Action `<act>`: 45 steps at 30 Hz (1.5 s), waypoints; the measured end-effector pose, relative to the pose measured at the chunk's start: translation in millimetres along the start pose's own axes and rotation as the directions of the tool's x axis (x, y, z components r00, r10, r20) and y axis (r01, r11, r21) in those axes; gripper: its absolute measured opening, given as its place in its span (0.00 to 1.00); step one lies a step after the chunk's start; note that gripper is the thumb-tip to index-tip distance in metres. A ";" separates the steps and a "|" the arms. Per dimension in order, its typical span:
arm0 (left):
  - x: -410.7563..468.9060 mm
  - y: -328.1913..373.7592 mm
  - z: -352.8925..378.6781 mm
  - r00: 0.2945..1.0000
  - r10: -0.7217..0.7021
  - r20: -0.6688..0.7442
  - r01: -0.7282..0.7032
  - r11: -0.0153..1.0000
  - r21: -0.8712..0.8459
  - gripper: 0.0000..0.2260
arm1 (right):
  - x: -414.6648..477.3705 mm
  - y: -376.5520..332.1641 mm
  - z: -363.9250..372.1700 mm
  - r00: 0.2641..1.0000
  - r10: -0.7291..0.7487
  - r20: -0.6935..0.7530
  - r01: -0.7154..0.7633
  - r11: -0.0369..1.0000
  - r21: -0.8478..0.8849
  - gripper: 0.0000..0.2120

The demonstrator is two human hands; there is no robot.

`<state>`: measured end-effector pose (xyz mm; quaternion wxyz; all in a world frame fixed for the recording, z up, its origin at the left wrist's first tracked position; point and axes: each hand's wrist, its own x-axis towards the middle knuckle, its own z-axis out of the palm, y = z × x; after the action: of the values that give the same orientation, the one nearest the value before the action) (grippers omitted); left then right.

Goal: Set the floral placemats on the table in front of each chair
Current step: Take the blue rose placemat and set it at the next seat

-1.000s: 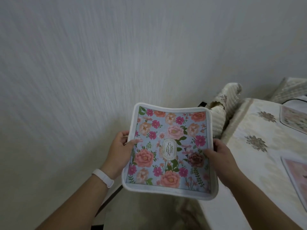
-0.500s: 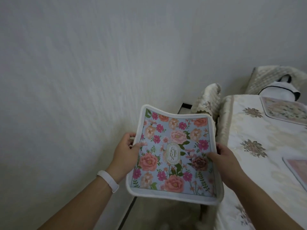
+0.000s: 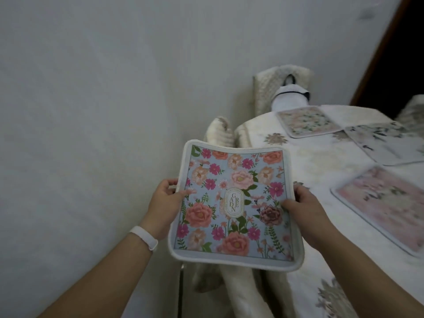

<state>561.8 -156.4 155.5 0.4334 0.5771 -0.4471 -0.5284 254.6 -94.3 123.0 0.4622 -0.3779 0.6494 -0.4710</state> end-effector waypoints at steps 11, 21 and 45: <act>167.3 19.4 173.2 0.831 -0.032 0.555 -0.035 0.993 0.111 0.12 | 36.3 11.9 -82.9 0.867 0.125 -0.482 -0.069 0.989 0.133 0.11; 341.6 -7.8 232.2 0.640 -0.157 0.752 -0.040 0.971 0.236 0.11 | 132.9 27.2 -16.8 0.636 0.340 -0.692 -0.206 0.940 0.272 0.08; 380.0 22.6 252.0 0.446 -0.212 0.869 -0.060 0.962 0.265 0.09 | 118.9 -8.9 34.8 0.464 0.317 -0.827 -0.093 0.946 0.310 0.08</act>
<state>324.9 -538.6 76.4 0.0313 0.2844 -0.6453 -0.7083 254.2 -216.0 98.1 0.1639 0.0463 0.7769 -0.6062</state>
